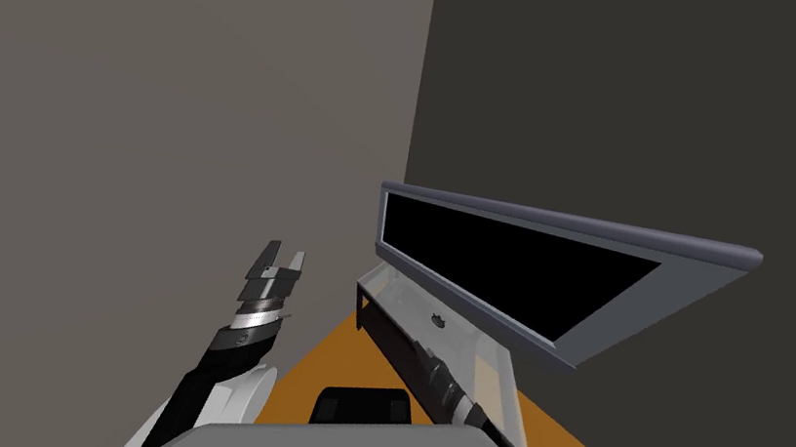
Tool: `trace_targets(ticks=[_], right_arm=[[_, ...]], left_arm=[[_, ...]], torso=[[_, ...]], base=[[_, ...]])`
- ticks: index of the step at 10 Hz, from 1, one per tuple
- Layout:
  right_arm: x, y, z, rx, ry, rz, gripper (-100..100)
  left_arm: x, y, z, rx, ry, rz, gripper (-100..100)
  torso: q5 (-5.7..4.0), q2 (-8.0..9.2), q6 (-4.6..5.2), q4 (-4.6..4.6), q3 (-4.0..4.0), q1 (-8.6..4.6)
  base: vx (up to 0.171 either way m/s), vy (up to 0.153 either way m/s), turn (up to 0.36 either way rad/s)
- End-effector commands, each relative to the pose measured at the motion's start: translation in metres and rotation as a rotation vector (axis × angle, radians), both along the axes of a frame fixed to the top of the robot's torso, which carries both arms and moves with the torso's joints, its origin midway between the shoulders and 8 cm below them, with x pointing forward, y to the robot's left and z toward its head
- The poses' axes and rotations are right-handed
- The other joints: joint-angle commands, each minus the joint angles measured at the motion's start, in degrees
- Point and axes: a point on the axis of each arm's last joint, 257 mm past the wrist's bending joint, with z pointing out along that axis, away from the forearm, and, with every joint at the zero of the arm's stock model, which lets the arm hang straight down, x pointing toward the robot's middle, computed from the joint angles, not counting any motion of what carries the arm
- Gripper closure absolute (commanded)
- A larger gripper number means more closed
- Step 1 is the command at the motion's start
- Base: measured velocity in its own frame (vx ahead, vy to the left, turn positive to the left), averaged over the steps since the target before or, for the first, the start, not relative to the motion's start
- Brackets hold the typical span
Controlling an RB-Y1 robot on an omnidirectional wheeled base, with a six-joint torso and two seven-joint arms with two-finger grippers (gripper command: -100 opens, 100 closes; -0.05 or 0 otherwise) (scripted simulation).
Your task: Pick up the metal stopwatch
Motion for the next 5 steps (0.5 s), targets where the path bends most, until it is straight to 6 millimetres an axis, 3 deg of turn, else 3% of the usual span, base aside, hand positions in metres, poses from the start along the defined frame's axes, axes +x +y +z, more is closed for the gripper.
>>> trace_targets(ticks=[1, 2, 3, 4, 5], right_arm=[[-0.023, -0.008, -0.032, -0.079, 0.065, 0.047, -100], [-0.026, -0.013, -0.038, -0.092, 0.079, 0.048, -100], [-0.045, -0.024, -0.061, -0.154, 0.130, 0.080, -100], [-0.045, -0.024, -0.061, -0.154, 0.130, 0.080, -100], [-0.063, -0.036, -0.082, -0.216, 0.178, 0.111, -100]], left_arm=[[0.000, 0.000, 0.000, 0.000, 0.000, 0.000, 0], [0.000, 0.000, 0.000, 0.000, 0.000, 0.000, 0], [0.000, 0.000, 0.000, 0.000, 0.000, 0.000, 0], [0.000, 0.000, 0.000, 0.000, 0.000, 0.000, 0], [0.000, 0.000, 0.000, 0.000, 0.000, 0.000, 0]], torso=[[0.00, 0.00, 0.00, 0.00, 0.00, 0.00], [-0.01, 0.04, -0.01, 0.01, 0.02, -0.06], [-0.01, 0.03, 0.03, 0.01, 0.02, -0.04], [0.00, 0.02, 0.01, 0.00, 0.01, -0.02], [0.00, -0.01, 0.03, 0.00, 0.00, 0.02]], base=[[-0.027, -0.047, 0.333], [-0.026, -0.042, 0.152], [-0.015, -0.034, 0.222], [-0.011, -0.028, 0.126], [-0.014, -0.026, 0.249]])
